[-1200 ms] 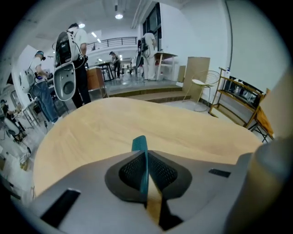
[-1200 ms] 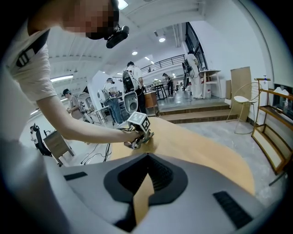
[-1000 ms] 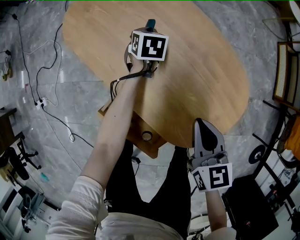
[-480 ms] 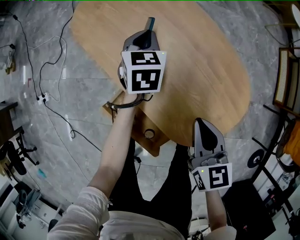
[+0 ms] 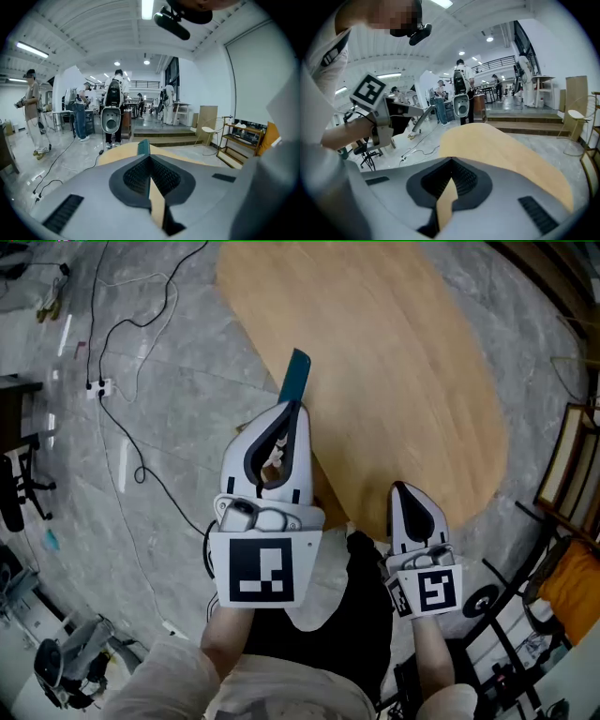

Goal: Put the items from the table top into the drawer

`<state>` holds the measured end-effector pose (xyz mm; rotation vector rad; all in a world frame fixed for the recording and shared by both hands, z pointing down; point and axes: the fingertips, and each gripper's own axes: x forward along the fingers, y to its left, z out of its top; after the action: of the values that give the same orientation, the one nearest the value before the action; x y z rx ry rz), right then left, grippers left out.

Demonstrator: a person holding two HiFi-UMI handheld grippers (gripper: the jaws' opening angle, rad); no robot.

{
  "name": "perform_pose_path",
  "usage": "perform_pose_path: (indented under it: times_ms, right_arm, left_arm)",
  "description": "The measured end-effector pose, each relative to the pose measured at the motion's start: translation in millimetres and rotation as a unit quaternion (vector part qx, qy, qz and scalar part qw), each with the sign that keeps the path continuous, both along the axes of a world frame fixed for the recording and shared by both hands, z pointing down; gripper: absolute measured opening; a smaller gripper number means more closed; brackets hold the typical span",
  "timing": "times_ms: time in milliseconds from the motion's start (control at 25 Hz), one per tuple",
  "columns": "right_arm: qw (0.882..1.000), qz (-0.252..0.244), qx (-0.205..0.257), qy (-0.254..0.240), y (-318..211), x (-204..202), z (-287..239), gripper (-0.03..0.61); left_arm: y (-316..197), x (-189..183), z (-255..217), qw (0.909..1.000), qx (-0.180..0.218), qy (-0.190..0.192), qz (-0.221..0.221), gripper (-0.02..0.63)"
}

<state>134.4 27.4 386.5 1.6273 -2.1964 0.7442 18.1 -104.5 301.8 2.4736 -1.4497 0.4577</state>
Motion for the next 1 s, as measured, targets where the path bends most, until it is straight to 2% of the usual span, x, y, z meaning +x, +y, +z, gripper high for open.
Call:
perform_pose_path:
  times_ms: [200,320,480,560,680,840,1000]
  right_arm:
    - [0.998,-0.067,0.013,0.000,-12.2,-46.2,-11.3,0.006]
    - [0.996,-0.088,0.015,0.001,-15.2,-64.9,-12.8,0.006]
    - [0.994,-0.106,-0.011,0.004,-6.8,-73.4,-5.3,0.006]
    - [0.994,-0.110,-0.025,0.008,-0.5,-73.4,5.7,0.006]
    - [0.992,-0.114,-0.044,0.013,11.0,-64.0,32.5,0.006]
    - [0.990,-0.120,-0.069,0.020,19.0,-55.6,76.9,0.006]
    - [0.986,-0.140,-0.087,0.020,23.2,-62.7,102.7,0.006]
  left_arm:
    - [42.0,-39.3,-15.6,0.9995,-0.029,0.006,-0.014,0.006]
    - [61.6,-48.6,6.5,0.9980,-0.061,-0.002,-0.016,0.006]
    - [92.2,-49.5,80.0,0.9869,-0.156,-0.008,-0.039,0.006]
    - [106.6,-50.5,131.6,0.9802,-0.190,-0.022,-0.051,0.006]
    - [133.2,-48.9,215.4,0.9661,-0.243,-0.022,-0.083,0.006]
    - [149.5,-43.7,301.6,0.9505,-0.290,-0.006,-0.111,0.006]
    - [151.9,-45.5,334.4,0.9425,-0.309,0.001,-0.127,0.006]
